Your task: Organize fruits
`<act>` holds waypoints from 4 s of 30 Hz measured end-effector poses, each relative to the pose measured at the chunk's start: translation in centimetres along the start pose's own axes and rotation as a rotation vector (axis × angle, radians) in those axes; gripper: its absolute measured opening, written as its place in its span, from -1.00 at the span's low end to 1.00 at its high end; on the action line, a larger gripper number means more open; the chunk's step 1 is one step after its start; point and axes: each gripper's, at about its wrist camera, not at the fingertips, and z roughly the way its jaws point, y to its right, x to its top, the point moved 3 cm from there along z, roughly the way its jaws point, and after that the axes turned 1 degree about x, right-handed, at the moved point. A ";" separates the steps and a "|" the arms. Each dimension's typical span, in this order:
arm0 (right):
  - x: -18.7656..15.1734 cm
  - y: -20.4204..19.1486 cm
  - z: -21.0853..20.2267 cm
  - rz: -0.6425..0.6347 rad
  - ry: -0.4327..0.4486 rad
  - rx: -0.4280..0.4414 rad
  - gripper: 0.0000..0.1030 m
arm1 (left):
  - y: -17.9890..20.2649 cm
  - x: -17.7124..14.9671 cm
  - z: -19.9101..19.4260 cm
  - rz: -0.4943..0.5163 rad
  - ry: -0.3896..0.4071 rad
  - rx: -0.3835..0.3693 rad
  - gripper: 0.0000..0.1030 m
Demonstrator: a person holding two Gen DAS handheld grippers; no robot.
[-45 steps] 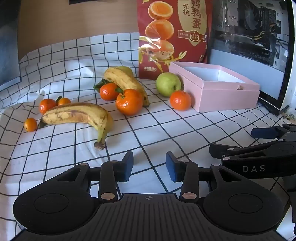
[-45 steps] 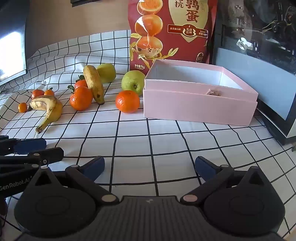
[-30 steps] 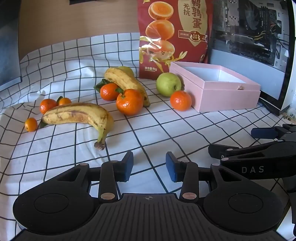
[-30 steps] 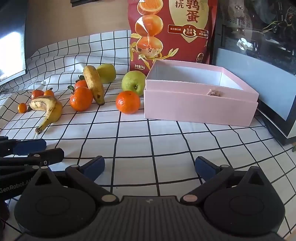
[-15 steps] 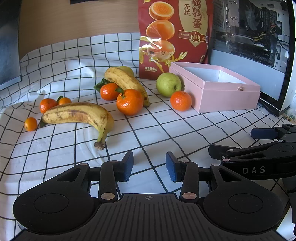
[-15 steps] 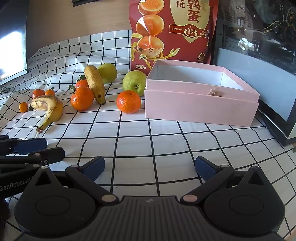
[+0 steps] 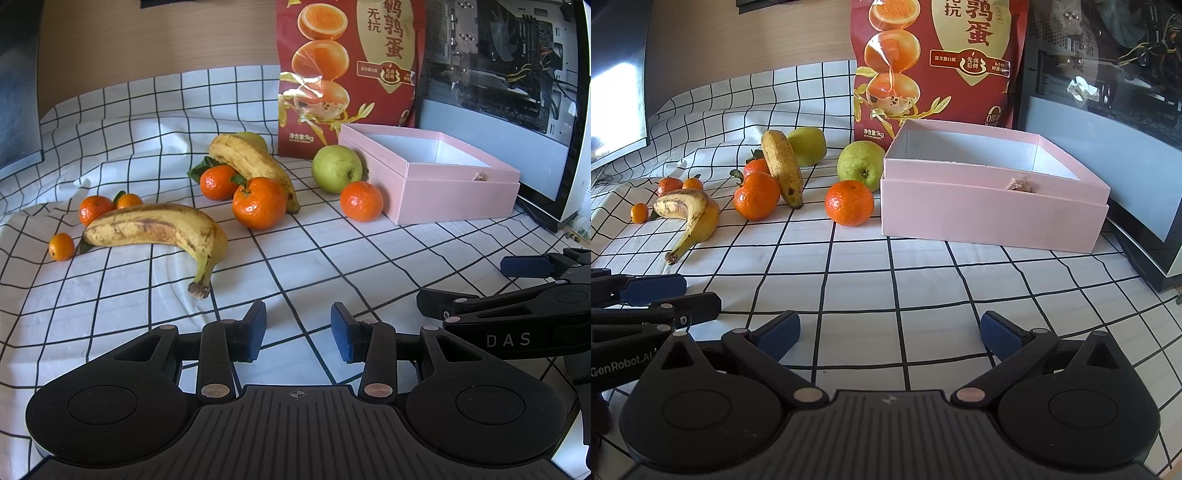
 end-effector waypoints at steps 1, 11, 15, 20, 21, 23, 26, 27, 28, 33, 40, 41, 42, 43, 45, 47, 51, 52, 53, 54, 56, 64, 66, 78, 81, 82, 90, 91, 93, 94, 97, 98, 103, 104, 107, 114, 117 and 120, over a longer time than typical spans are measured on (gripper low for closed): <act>0.0 0.0 0.0 0.000 0.000 0.000 1.00 | 0.0 0.0 0.0 0.000 0.000 0.000 -0.14; 0.0 0.0 0.0 0.001 0.001 0.000 1.00 | 0.0 0.0 0.0 -0.001 0.001 0.000 -0.15; 0.0 0.0 0.0 0.001 0.001 0.000 1.00 | 0.0 0.0 0.0 -0.001 0.001 0.000 -0.14; 0.0 0.0 0.0 0.001 0.001 0.000 1.00 | 0.0 0.0 0.0 -0.001 0.001 0.000 -0.14; 0.0 0.0 0.0 0.001 0.002 0.000 1.00 | 0.0 0.0 0.0 -0.001 0.001 0.000 -0.14; -0.1 0.0 0.0 0.001 0.001 0.000 1.00 | 0.0 0.0 0.0 -0.001 0.001 0.000 -0.14; 0.0 0.0 0.0 0.001 0.001 0.001 1.00 | 0.0 0.0 0.0 -0.001 0.001 0.000 -0.15; 0.0 0.0 0.0 0.001 0.002 0.001 1.00 | 0.0 0.0 0.0 -0.002 0.001 -0.001 -0.14; 0.0 0.0 0.0 0.001 0.002 0.001 1.00 | 0.0 0.0 0.0 -0.002 0.001 -0.001 -0.14; -0.1 0.0 0.0 0.001 0.002 0.001 1.00 | 0.0 0.0 0.0 -0.002 0.001 -0.001 -0.14; -0.1 -0.1 0.0 0.001 0.002 0.000 1.00 | 0.0 0.0 0.0 -0.002 0.001 -0.001 -0.14; -0.1 -0.1 0.0 0.001 0.002 0.000 1.00 | 0.0 0.0 0.0 -0.002 0.002 -0.001 -0.14; 0.0 -0.1 0.0 0.001 0.002 0.000 1.00 | 0.0 0.0 0.0 -0.002 0.001 -0.001 -0.14; 0.0 -0.1 0.0 0.001 0.002 0.000 1.00 | 0.0 0.0 0.0 -0.002 0.001 0.000 -0.14; 0.0 -0.1 0.0 0.001 0.003 0.000 1.00 | 0.0 0.0 0.0 -0.002 0.001 -0.001 -0.14; -0.1 -0.1 0.0 0.001 0.003 0.000 1.00 | 0.0 0.0 0.0 -0.003 0.001 -0.001 -0.14; 0.0 -0.1 0.0 0.005 -0.009 -0.002 1.00 | 0.1 0.0 -0.2 -0.011 -0.004 -0.001 -0.15; 0.2 -0.1 0.1 0.005 -0.017 -0.002 1.00 | 0.0 0.1 -0.2 -0.019 -0.007 0.000 -0.15; 0.3 -0.1 0.1 0.001 -0.026 -0.001 1.00 | 0.0 0.2 -0.2 -0.028 -0.011 0.001 -0.15; 0.4 -0.1 0.2 -0.007 -0.034 0.008 1.00 | 0.0 0.3 -0.2 -0.045 -0.018 0.005 -0.15; 0.5 -0.1 0.3 -0.036 -0.037 0.044 1.00 | -0.1 0.6 -0.2 -0.056 -0.045 0.010 -0.15; 0.9 0.1 0.2 -0.089 -0.074 0.145 1.00 | -2.2 2.9 0.3 -0.229 -0.228 0.015 -0.29; 0.9 0.1 0.2 -0.093 -0.084 0.154 1.00 | -3.4 3.6 0.1 -0.277 -0.237 0.002 -0.29; 1.9 -0.7 0.6 -0.051 -0.206 0.135 1.00 | -14.9 8.9 3.8 -0.699 -0.249 0.119 -0.29; 1.8 -1.7 0.5 -0.085 -0.220 0.106 1.00 | -15.5 10.2 5.9 -0.689 -0.234 0.147 -0.29; 1.8 -1.8 0.5 -0.092 -0.220 0.113 1.00 | -15.4 10.4 6.5 -0.676 -0.238 0.159 -0.29; 2.2 -0.5 -0.5 -0.037 -0.237 0.155 0.92 | -12.7 12.2 7.9 -0.503 -0.218 0.236 -0.03; 2.3 -0.3 -0.8 -0.040 -0.225 0.145 0.91 | -12.3 12.1 8.0 -0.500 -0.240 0.242 0.02; 2.6 0.0 -1.3 -0.050 -0.197 0.131 0.91 | -11.8 11.6 7.7 -0.507 -0.256 0.218 -0.01; 2.8 0.1 -1.4 -0.051 -0.188 0.134 0.91 | -11.6 11.2 7.5 -0.515 -0.270 0.185 -0.03; 4.0 0.4 -1.0 -0.007 -0.184 0.194 0.91 | -11.6 10.0 6.6 -0.541 -0.285 0.136 -0.03; 4.5 0.4 -0.6 0.017 -0.190 0.216 0.91 | -11.5 9.8 6.2 -0.537 -0.277 0.129 -0.03; 7.3 -1.0 1.3 0.043 -0.214 0.212 0.84 | -11.8 9.9 3.3 -0.458 -0.193 0.069 -0.03; 7.8 -1.5 1.5 0.038 -0.209 0.199 0.84 | -11.9 9.9 2.8 -0.435 -0.178 0.056 -0.03; 9.3 -2.7 2.1 0.025 -0.213 0.159 0.84 | -12.5 9.7 1.4 -0.383 -0.151 0.045 -0.03; 10.4 -6.3 1.5 -0.182 -0.170 0.085 0.75 | -14.5 6.2 0.0 -0.382 -0.193 -0.029 -0.03; 11.1 -7.8 2.0 -0.229 -0.202 0.169 0.53 | -14.9 5.1 -0.2 -0.408 -0.222 -0.041 -0.03; 12.0 -9.9 2.7 -0.322 -0.213 0.272 0.19 | -15.8 5.0 -1.0 -0.481 -0.192 -0.032 -0.03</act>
